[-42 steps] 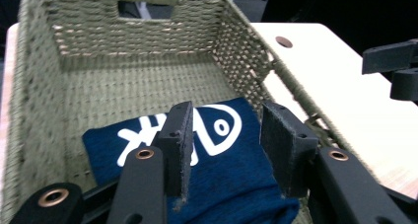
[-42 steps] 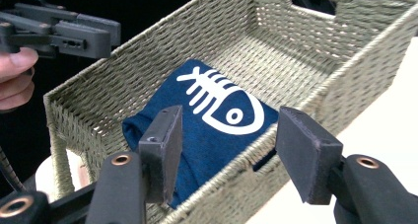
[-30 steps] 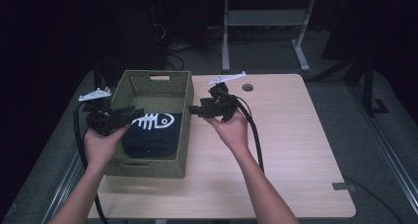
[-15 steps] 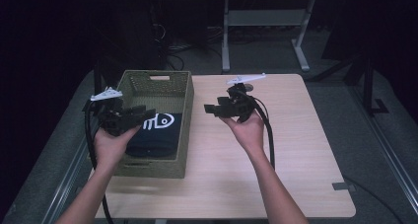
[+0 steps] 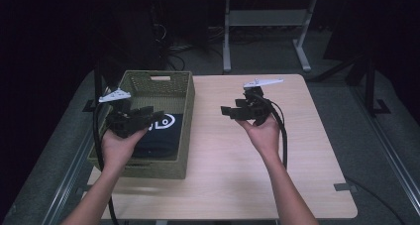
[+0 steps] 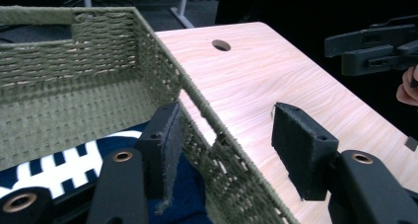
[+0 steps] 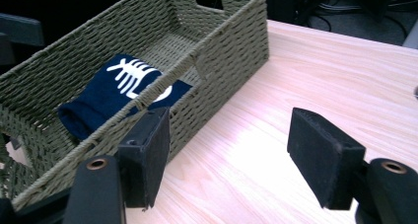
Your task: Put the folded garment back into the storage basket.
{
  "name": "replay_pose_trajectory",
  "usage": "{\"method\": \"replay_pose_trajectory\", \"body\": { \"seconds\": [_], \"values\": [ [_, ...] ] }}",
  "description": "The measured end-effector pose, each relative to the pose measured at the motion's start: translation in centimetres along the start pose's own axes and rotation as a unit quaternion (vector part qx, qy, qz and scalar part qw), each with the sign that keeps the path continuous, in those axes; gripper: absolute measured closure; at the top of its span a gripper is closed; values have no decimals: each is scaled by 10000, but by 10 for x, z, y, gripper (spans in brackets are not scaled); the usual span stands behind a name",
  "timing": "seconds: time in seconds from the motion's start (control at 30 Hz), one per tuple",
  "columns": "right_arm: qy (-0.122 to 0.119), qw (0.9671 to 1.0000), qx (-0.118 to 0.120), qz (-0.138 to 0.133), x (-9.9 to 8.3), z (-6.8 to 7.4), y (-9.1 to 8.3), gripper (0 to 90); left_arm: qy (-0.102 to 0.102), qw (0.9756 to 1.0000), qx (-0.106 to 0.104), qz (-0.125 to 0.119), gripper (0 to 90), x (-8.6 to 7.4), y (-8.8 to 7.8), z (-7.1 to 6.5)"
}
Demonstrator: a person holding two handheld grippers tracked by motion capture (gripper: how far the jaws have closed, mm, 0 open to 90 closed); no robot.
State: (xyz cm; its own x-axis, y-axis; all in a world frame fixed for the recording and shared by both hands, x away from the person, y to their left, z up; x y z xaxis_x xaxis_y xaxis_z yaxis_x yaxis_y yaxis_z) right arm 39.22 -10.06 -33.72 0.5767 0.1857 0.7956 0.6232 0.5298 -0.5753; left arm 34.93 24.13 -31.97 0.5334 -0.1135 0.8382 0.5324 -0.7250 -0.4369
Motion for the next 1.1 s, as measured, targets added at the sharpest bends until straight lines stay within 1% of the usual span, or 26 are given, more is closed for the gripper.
{"method": "replay_pose_trajectory", "body": {
  "seconds": [0.13, 0.23, 0.33, 0.43, 0.5, 0.57, 0.8, 0.9, 0.93, 1.07, 1.1],
  "values": [
    [51, 9999, -88, 29, -4, -7, -5, 316, 67, 10000, -47, 8, 438, 1, 4, -6],
    [117, 9998, -151, 24, -7, -13, -10, 307, 170, 9998, -25, 109, 429, 1, 7, -10],
    [147, 9996, -241, 36, -11, -20, -14, 301, 222, 9996, -69, 158, 421, 0, 11, -13],
    [181, 9993, -311, 38, -15, -26, -17, 297, 195, 9996, -114, 169, 409, -1, 15, -16],
    [210, 9991, -369, 48, -18, -30, -20, 296, 224, 9995, -129, 191, 402, -1, 17, -18],
    [240, 9989, -409, 45, -20, -34, -23, 294, 200, 9995, -161, 181, 393, -1, 20, -21],
    [313, 9979, -557, 79, -30, -48, -33, 290, 223, 9992, -280, 198, 367, -2, 28, -30],
    [329, 9975, -616, 79, -34, -53, -37, 290, 266, 9989, -315, 200, 358, -2, 30, -34],
    [335, 9974, -639, 87, -35, -55, -38, 290, 252, 9990, -330, 192, 353, -2, 32, -36],
    [420, 9964, -727, 94, -41, -63, -44, 289, 288, 9987, -378, 194, 339, -1, 35, -41],
    [404, 9963, -751, 88, -42, -64, -45, 288, 318, 9985, -389, 196, 337, -1, 36, -43]
  ]
}}
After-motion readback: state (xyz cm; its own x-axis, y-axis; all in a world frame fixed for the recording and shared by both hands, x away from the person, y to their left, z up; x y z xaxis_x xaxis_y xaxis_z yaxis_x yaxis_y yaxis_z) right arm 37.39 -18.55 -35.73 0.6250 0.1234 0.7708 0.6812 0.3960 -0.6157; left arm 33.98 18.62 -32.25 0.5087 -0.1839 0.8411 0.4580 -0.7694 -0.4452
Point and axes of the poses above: each handheld gripper's, and its own axes: y roughly forward along the jaws, x roughly out of its top, z roughly to its left, the point moved 2 cm from there along y, roughly forward along the jaws, and after that the axes turned 8 degrees about -x, right-handed, at the moved point
